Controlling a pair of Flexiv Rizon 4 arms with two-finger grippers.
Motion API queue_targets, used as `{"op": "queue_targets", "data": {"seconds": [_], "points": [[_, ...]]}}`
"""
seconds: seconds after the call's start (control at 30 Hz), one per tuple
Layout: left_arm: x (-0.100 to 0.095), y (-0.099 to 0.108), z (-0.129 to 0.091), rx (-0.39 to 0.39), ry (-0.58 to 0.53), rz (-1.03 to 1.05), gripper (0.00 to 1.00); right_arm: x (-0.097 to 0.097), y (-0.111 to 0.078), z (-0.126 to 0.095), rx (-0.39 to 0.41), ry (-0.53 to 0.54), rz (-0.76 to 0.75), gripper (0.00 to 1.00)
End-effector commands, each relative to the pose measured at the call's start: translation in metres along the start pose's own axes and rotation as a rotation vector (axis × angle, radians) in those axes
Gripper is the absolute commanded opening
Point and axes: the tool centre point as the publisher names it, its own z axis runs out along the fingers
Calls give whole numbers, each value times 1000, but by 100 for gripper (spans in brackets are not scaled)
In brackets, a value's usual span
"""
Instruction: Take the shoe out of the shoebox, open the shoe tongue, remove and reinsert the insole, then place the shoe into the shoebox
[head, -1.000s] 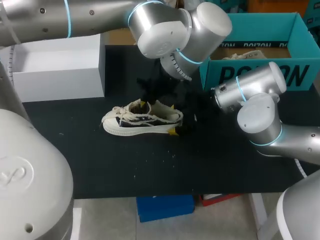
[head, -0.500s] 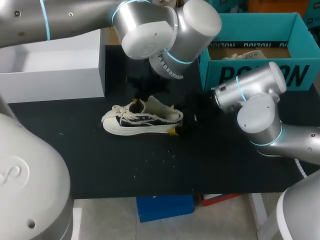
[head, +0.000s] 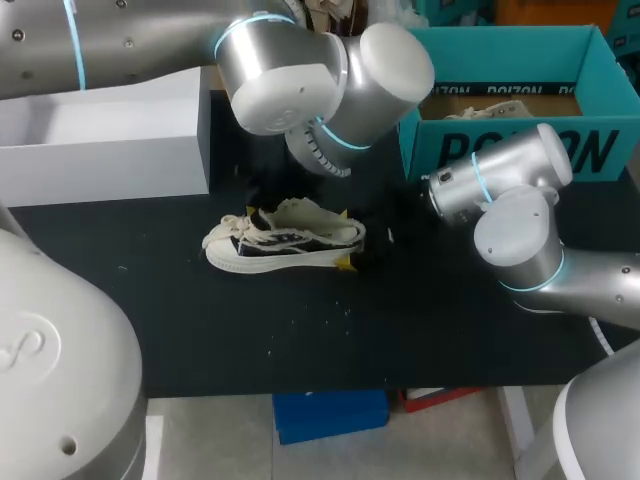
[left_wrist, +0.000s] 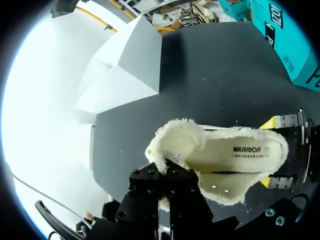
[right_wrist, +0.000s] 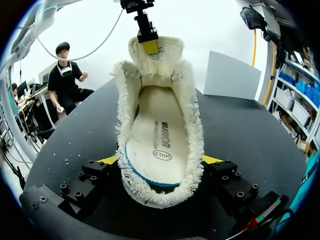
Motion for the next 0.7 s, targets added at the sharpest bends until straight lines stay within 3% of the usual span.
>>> {"op": "queue_targets", "data": {"seconds": [0.03,0.13,0.17,0.2,0.7], "points": [[-4,2,6,-4,-8,-6,0,-1,-1,2,2,0,2,0],[-8,4,10,-17,-22,-14,4,-1,-1,2,2,0,2,0],[-10,4,12,-22,-25,-18,46,-1,-1,2,2,0,2,0],[-11,4,13,-24,-25,-19,100,-1,-1,2,2,0,2,0],[-33,9,25,-50,-32,-75,100,-1,-1,2,2,0,2,0]]}}
